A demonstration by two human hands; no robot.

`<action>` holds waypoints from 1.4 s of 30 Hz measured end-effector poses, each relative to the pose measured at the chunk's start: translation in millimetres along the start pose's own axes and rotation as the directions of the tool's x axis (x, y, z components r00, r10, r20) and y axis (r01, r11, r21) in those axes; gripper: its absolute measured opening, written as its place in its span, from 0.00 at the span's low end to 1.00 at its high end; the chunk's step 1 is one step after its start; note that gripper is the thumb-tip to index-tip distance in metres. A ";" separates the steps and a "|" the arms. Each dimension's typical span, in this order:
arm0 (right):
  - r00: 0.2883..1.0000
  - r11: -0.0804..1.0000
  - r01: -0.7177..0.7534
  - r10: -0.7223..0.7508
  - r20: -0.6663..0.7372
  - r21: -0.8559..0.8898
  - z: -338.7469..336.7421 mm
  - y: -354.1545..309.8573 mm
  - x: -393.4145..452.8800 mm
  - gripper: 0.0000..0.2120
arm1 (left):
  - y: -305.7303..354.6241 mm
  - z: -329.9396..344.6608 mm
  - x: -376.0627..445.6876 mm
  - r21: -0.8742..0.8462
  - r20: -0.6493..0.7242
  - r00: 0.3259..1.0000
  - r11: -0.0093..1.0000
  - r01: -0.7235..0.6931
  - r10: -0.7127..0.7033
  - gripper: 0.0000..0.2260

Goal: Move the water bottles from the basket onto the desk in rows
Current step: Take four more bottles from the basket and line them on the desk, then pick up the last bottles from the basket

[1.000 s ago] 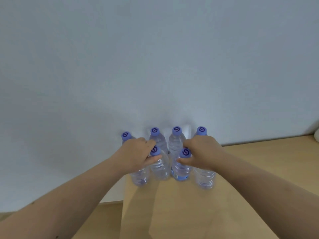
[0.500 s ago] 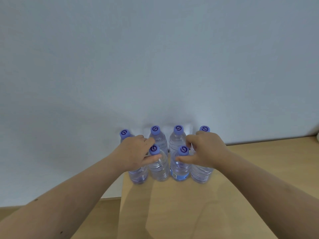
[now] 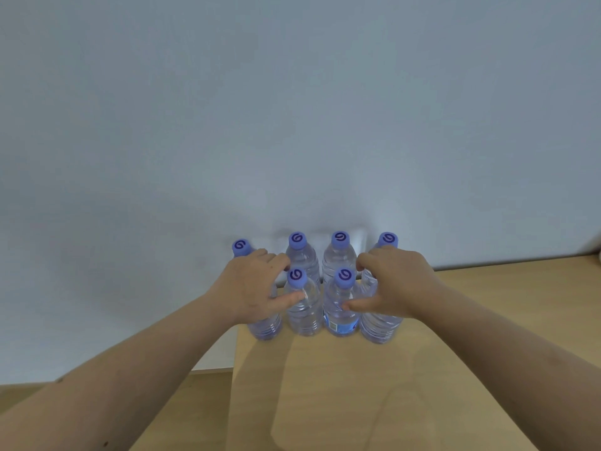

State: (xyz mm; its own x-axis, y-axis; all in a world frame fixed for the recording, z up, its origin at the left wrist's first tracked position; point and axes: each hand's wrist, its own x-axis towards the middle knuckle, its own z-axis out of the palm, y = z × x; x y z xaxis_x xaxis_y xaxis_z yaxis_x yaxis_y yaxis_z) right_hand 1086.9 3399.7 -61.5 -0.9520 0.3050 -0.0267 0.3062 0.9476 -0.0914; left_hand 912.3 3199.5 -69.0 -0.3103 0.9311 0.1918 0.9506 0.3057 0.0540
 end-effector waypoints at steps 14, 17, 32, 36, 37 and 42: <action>0.965 0.997 0.079 -0.082 -0.250 -0.021 -8.3 -34.1 -2.4 0.36 | -12.3 -21.1 -34.7 -0.205 -0.108 0.986 0.973 0.104 -0.128 0.28; 0.928 0.977 0.215 -0.203 -0.313 0.004 -13.0 -67.0 6.8 0.34 | -21.5 -35.7 -50.1 -0.131 -0.139 0.983 0.986 0.099 -0.117 0.29; 0.759 0.768 0.640 -0.632 -0.158 -0.002 -15.3 -356.4 43.8 0.44 | -134.0 -113.8 -306.6 0.273 0.012 0.857 0.826 0.493 -0.515 0.43; 0.666 0.674 0.738 -0.731 -0.147 -0.012 -9.1 -461.2 46.4 0.44 | -167.5 -139.8 -399.6 0.296 -0.008 0.785 0.748 0.594 -0.620 0.44; 0.643 0.651 0.759 -0.751 -0.147 -0.010 -7.0 -488.1 46.5 0.45 | -174.7 -146.3 -424.0 0.303 -0.011 0.765 0.727 0.616 -0.644 0.44; 0.514 0.517 0.856 -0.851 -0.112 0.002 4.1 -618.2 40.9 0.46 | -203.6 -174.8 -543.0 0.316 -0.052 0.641 0.596 0.738 -0.766 0.43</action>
State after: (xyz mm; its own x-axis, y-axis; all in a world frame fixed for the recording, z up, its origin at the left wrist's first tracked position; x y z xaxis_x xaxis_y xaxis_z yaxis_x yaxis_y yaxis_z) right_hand 858.7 2826.0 -10.2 -0.7493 -0.6386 0.1753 -0.6567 0.7508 -0.0718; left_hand 888.7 2596.8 -12.8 -0.9264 0.3527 0.1321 0.3354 0.9322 -0.1363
